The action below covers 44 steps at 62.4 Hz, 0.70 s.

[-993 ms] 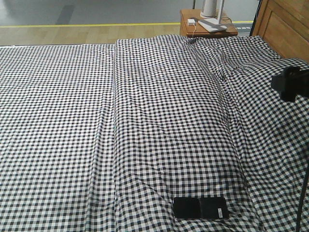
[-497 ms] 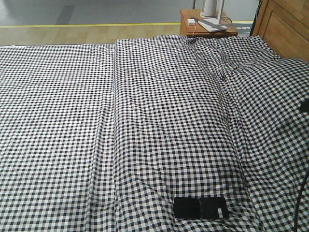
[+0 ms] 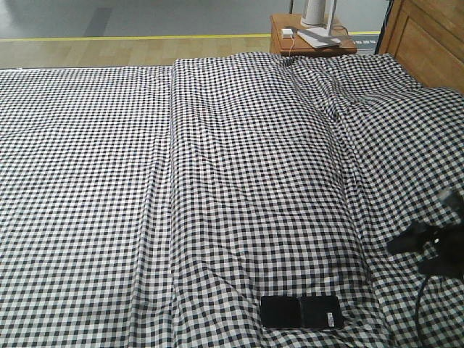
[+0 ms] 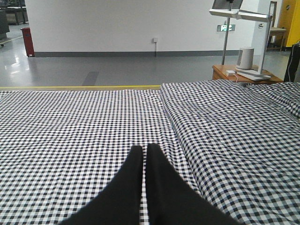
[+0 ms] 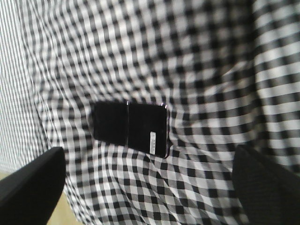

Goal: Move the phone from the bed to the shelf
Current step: 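Lower the open right gripper over the black phone on the bed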

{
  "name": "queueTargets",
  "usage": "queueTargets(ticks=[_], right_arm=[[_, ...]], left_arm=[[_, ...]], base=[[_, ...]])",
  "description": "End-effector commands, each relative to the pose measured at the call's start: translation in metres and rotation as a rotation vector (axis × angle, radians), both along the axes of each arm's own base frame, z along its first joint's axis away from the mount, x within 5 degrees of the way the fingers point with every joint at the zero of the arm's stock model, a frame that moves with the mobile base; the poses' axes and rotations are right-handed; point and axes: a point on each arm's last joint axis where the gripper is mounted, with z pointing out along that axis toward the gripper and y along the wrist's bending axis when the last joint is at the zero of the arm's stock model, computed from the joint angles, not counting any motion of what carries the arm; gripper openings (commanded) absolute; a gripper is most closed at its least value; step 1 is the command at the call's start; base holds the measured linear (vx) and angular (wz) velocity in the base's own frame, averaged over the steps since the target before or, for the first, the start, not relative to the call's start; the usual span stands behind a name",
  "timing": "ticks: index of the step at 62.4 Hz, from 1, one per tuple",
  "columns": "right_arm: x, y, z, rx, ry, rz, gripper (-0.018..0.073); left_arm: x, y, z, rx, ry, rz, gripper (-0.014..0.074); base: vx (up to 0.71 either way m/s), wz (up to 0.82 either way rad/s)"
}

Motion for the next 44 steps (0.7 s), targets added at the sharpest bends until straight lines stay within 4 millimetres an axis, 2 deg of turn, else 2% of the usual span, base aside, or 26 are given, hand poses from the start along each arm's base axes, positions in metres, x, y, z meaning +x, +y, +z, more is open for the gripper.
queueTargets(ticks=[1, 10, 18, 31, 44], right_arm=[[0.010, 0.016, -0.003, 0.051, -0.060, 0.072, 0.0667], [0.011, 0.039, -0.041, 0.120, -0.035, 0.109, 0.0663], [0.009, 0.052, -0.064, 0.170, -0.020, 0.113, 0.0659], [0.003, 0.059, -0.088, 0.251, -0.019, 0.102, 0.0654], [0.015, 0.059, -0.099, 0.345, -0.028, 0.110, 0.0651]], left_arm=[[-0.001, 0.000, 0.015, -0.011, -0.108, -0.002, 0.0001], [-0.001, 0.000, 0.015, -0.011, -0.108, -0.002, 0.0001], [-0.001, 0.000, 0.015, -0.011, -0.108, -0.002, 0.0001], [-0.001, 0.000, 0.015, -0.011, -0.108, -0.002, 0.0001], [-0.001, 0.000, 0.015, -0.011, -0.108, -0.002, 0.0001]], base=[[0.00, 0.00], [0.00, 0.00], [0.00, 0.00], [0.00, 0.00], [0.00, 0.00]])
